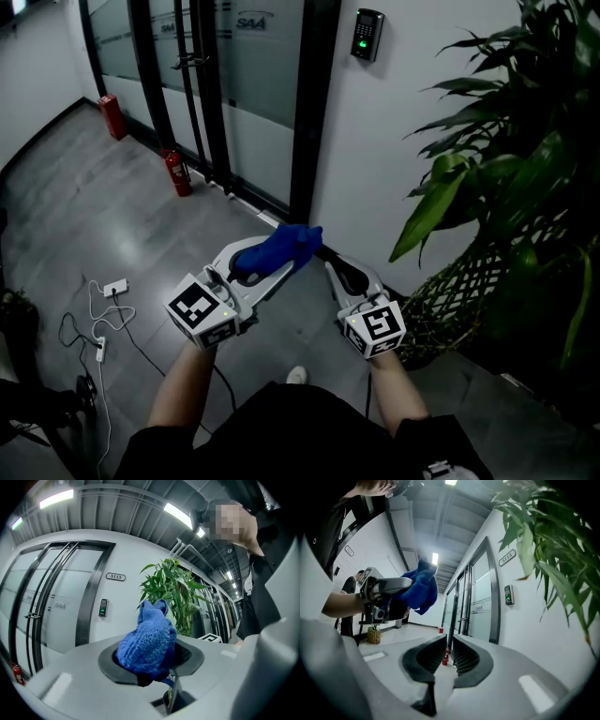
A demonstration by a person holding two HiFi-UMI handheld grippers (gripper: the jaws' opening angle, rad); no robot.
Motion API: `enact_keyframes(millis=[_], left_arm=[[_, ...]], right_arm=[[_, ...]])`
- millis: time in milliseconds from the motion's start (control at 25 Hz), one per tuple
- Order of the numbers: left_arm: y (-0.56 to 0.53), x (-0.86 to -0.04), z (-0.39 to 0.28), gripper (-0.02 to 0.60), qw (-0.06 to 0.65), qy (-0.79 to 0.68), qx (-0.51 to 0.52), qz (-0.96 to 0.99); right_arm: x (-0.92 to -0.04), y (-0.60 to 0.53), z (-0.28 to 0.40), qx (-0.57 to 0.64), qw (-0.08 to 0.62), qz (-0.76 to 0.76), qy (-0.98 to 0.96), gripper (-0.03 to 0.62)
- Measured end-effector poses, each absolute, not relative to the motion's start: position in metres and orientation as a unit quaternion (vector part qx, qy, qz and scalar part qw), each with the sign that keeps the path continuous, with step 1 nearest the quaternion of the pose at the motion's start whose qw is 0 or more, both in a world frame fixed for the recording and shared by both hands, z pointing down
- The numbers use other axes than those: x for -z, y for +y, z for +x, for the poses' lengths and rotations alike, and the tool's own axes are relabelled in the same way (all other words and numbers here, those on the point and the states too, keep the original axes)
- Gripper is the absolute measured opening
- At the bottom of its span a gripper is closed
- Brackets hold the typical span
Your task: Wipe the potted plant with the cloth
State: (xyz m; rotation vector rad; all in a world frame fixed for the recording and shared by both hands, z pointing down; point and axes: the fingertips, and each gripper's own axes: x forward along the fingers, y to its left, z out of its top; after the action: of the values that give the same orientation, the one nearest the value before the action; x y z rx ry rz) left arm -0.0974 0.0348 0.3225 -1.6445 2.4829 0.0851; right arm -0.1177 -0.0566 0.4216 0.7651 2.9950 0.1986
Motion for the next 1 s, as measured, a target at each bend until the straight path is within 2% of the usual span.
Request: enact_keyframes(millis=[520, 760, 1000], left_arm=[[-0.027, -0.316, -0.198, 0.156, 0.089, 0.799, -0.043, -0.593], [-0.061, -0.309, -0.214, 0.156, 0.096, 0.742, -0.076, -0.659], [-0.097, -0.298, -0.228, 0.156, 0.102, 0.684, -0.049, -0.72]], right_arm=[[-0.416, -0.114, -0.212, -0.053, 0.019, 0.207, 0.977, 0.041], [-0.425, -0.151, -0.216, -0.058, -0.008, 0.13, 0.99, 0.041], [-0.411, -0.192, -0.206, -0.071, 0.001, 0.034, 0.997, 0.041]])
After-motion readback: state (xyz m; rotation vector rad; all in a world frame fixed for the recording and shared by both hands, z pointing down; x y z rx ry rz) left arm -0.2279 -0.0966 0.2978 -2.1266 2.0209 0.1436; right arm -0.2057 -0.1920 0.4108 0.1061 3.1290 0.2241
